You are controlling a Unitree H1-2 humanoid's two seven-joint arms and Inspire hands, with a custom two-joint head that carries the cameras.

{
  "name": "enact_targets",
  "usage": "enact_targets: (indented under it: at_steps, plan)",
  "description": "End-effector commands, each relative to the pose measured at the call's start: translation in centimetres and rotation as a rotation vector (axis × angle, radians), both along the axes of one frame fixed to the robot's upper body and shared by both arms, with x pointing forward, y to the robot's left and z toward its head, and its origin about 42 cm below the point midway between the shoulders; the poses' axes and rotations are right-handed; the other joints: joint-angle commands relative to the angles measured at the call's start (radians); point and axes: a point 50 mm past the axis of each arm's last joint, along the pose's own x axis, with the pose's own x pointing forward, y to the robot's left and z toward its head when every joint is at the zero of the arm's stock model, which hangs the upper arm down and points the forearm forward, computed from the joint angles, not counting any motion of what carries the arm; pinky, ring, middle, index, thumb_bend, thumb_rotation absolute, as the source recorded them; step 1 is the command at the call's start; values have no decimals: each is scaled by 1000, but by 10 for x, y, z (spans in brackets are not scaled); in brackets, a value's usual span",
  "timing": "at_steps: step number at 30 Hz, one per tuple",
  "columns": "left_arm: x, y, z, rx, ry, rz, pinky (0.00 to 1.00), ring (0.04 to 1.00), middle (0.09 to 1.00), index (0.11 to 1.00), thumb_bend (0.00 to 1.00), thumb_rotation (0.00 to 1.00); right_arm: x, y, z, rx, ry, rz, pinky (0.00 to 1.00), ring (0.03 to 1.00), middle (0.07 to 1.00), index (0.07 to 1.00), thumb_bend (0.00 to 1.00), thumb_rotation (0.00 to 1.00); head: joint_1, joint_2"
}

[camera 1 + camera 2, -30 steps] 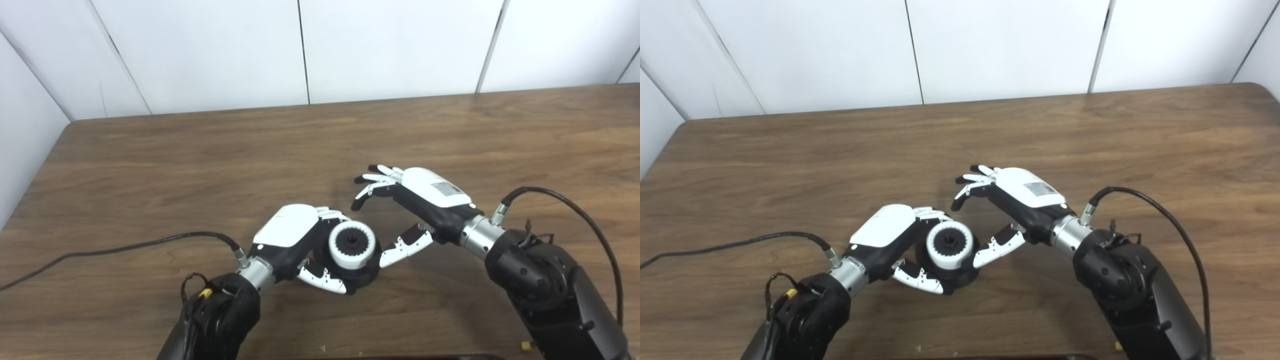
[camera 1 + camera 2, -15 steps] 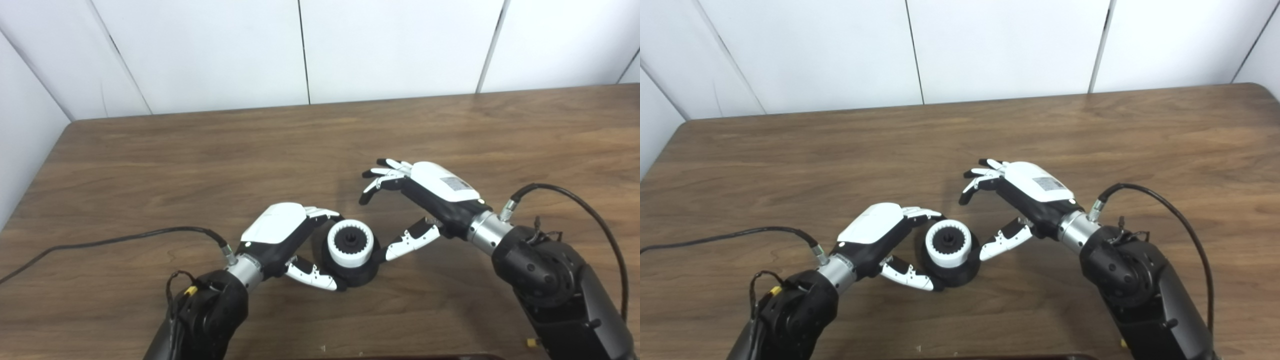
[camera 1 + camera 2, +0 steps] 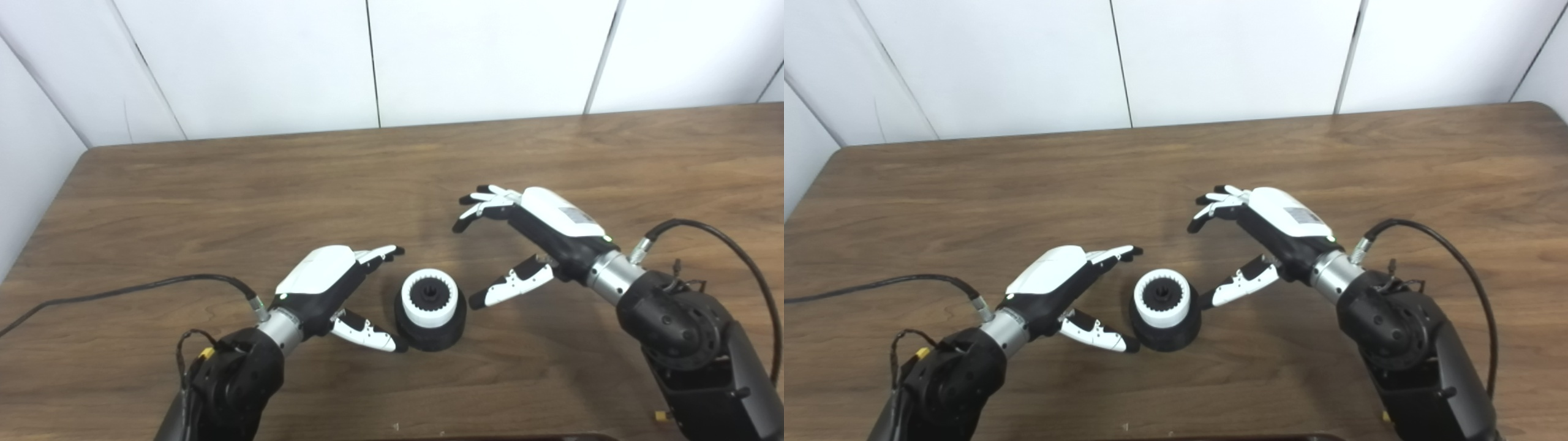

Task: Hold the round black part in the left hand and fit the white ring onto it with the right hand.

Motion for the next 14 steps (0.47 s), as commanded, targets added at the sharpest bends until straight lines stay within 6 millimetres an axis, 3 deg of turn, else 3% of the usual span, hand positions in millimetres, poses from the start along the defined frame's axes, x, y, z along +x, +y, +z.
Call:
enact_targets:
  at_steps: [1,5,9,12,13,14]
  plan:
    - [1,11,17,-50,-28,39,828,947,950,992,1000,430,1,-5,12,64,-38,-24,927,951,916,851,991,402,0,-4]
    - [-1,23,23,-211,17,96,832,971,992,1000,1000,436,-1,-15,10,121,-22,-53,866,945,930,911,940,452,-1,-12]
    - [-7,32,24,-345,-8,159,853,971,993,1000,1000,493,-3,-21,6,160,-14,-80,852,950,952,957,881,566,0,-21]
    - [-15,37,22,-414,-43,214,843,959,988,1000,976,612,-6,-24,4,187,-13,-119,841,943,956,969,829,642,-3,-26]
    - [-18,38,22,-439,-51,237,840,954,980,1000,853,735,-7,-25,3,196,-13,-132,837,934,951,959,778,706,-5,-27]
    - [-22,40,21,-471,-63,274,839,952,978,1000,812,778,-8,-27,1,227,-7,-158,835,930,950,955,761,728,-5,-27]
